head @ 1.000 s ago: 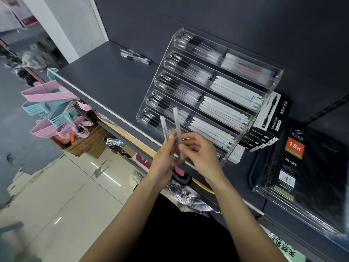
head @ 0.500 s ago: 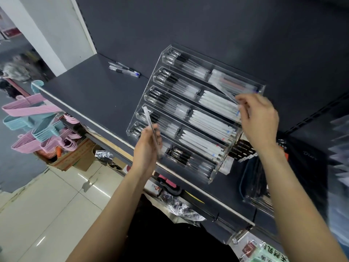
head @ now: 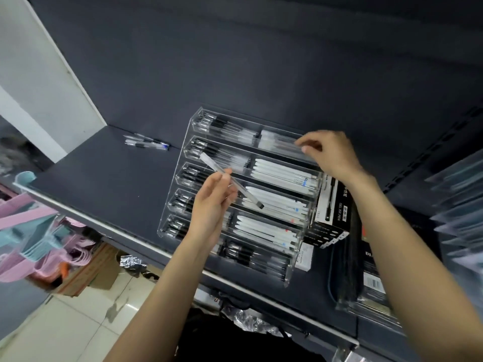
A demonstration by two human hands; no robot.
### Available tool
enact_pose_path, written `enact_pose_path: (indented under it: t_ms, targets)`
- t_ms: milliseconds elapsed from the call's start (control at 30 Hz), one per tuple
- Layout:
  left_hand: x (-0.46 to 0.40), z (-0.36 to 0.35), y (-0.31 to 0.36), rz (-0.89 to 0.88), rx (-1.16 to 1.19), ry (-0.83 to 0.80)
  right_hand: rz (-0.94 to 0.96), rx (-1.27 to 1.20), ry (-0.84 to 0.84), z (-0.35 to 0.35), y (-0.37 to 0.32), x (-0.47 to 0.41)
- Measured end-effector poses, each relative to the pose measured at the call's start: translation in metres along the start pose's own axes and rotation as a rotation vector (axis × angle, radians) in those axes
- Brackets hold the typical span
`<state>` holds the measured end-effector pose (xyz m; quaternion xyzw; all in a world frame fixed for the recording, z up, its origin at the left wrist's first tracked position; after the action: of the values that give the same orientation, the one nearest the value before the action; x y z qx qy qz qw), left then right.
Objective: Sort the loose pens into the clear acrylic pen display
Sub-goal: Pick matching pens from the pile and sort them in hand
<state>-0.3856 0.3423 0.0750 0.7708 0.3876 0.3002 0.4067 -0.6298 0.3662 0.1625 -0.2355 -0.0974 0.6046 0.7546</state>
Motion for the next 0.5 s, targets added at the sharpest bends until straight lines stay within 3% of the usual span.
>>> enact_pose_path:
  t_ms: [133, 300, 400, 500]
  targets:
    - [-0.006, -0.006, -0.008, 0.059, 0.036, -0.006, 0.014, 0.07, 0.087, 0.014, -0.003, -0.01]
    - [-0.007, -0.008, -0.008, 0.053, -0.037, 0.019, 0.008, 0.329, 0.021, 0.001, -0.011, -0.018]
    - [-0.007, -0.014, -0.002, -0.001, -0.117, 0.03, 0.045, 0.064, 0.142, 0.016, -0.035, 0.004]
    - [-0.011, -0.032, 0.015, -0.096, -0.168, 0.005, 0.097, -0.211, 0.039, 0.002, -0.075, 0.038]
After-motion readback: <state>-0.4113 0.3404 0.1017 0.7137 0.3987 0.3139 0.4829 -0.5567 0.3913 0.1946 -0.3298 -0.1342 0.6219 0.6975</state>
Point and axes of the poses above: each hand's wrist, its own x-axis away from the middle knuckle, its own z-axis out of the back of the hand, y = z × x, the point moved 10 cm from there along -x, towards the middle knuckle, and after that the axes turned 7 degrees about -y, right-handed, at the moved point
